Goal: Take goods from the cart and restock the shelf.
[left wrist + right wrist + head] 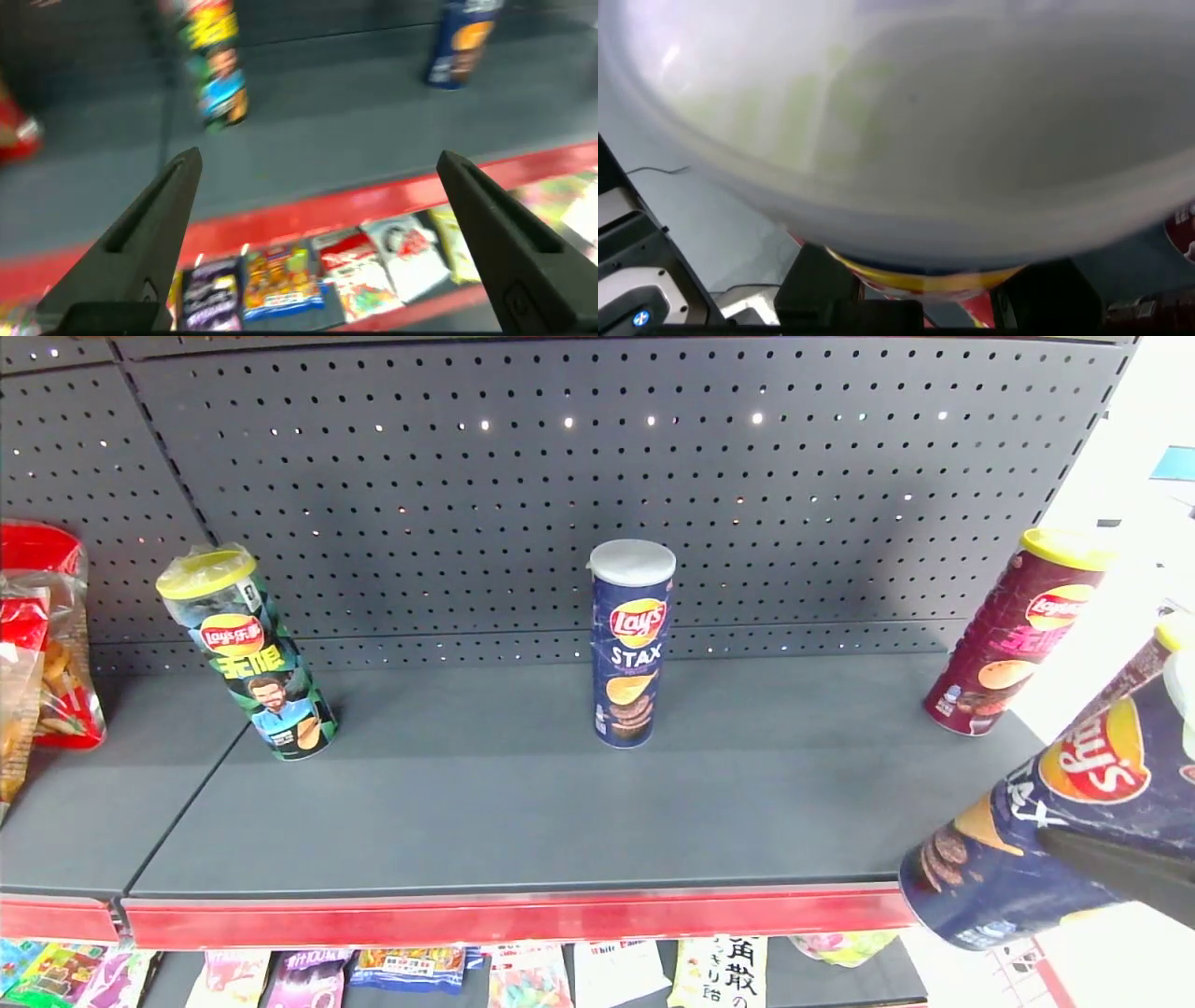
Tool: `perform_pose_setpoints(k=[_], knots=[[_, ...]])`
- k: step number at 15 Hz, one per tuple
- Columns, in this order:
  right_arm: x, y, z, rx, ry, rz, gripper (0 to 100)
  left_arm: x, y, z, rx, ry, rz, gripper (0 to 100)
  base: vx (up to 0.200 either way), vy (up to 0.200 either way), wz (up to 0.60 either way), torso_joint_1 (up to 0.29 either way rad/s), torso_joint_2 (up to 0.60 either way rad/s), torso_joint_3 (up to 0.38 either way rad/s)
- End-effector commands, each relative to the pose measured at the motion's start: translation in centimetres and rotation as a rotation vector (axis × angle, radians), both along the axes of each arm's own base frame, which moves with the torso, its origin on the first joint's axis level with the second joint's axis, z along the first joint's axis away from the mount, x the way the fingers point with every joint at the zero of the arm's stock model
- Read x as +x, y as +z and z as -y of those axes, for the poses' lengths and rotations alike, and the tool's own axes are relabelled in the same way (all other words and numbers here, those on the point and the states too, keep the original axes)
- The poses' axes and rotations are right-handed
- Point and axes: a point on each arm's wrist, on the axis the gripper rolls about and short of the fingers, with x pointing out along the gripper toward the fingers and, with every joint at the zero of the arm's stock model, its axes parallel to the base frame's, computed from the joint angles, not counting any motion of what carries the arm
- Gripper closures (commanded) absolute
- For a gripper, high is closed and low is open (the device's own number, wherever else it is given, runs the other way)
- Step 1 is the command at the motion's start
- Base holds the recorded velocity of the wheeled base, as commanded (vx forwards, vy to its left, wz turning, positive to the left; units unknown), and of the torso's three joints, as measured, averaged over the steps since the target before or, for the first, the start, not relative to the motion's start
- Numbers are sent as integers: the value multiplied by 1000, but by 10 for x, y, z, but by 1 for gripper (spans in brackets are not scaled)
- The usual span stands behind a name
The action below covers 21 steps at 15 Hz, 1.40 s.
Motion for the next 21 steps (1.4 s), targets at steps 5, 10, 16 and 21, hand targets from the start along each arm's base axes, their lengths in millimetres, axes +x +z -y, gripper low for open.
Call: perform_pose_setpoints(k=[5, 10, 16, 21], knots=[[3, -4, 0, 51, -35, -73, 100, 215, 73, 87, 111, -548, -294, 0, 0, 0, 0, 0, 0, 0], [2, -9, 2, 68, -56, -104, 100, 283, 51, 130, 99, -702, -298, 0, 0, 0, 0, 0, 0, 0], [4, -9, 1, 66, -57, -112, 100, 331, 55, 165, 103, -749, -238, 0, 0, 0, 0, 0, 0, 0], [4, -9, 1, 67, -57, -111, 100, 351, 46, 187, 116, -769, -218, 0, 0, 0, 0, 0, 0, 0]])
